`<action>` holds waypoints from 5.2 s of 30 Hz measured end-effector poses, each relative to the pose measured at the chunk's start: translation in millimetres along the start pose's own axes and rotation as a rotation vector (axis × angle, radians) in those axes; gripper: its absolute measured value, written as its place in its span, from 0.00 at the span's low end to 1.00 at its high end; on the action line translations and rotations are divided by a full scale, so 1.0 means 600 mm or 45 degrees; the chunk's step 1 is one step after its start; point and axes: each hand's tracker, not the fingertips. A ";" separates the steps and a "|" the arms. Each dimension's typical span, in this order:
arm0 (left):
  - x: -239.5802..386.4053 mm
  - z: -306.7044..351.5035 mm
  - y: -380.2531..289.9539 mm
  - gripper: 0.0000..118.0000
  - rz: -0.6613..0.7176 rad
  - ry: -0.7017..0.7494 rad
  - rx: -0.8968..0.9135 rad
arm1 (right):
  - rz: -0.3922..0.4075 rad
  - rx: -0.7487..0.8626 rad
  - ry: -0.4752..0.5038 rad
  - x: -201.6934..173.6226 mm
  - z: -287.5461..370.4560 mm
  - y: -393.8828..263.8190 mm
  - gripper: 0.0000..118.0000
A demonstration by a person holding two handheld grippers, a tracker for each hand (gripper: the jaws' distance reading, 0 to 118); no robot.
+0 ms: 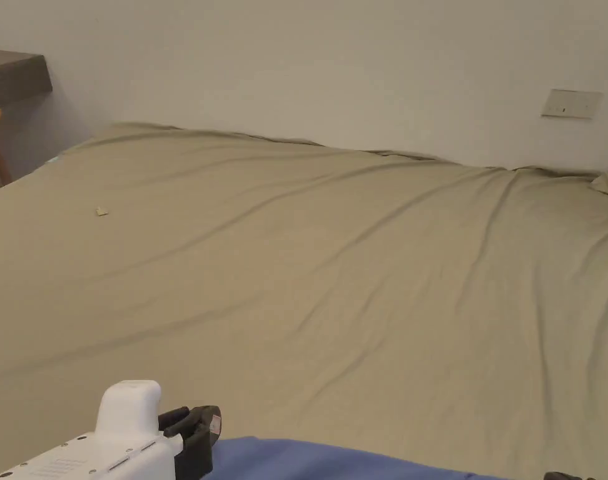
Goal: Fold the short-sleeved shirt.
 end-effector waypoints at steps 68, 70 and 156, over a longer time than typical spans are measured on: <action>0.200 -0.250 -0.213 0.00 0.571 -0.828 -0.598 | -0.123 0.067 -0.018 0.078 0.100 -0.011 0.04; 0.234 -0.255 -0.236 0.00 0.439 -0.800 -0.687 | -0.115 0.063 -0.021 0.075 0.102 -0.011 0.04; 0.023 -0.100 -0.099 0.17 0.832 -0.532 -0.070 | -0.018 -0.052 0.034 0.050 0.046 0.001 0.04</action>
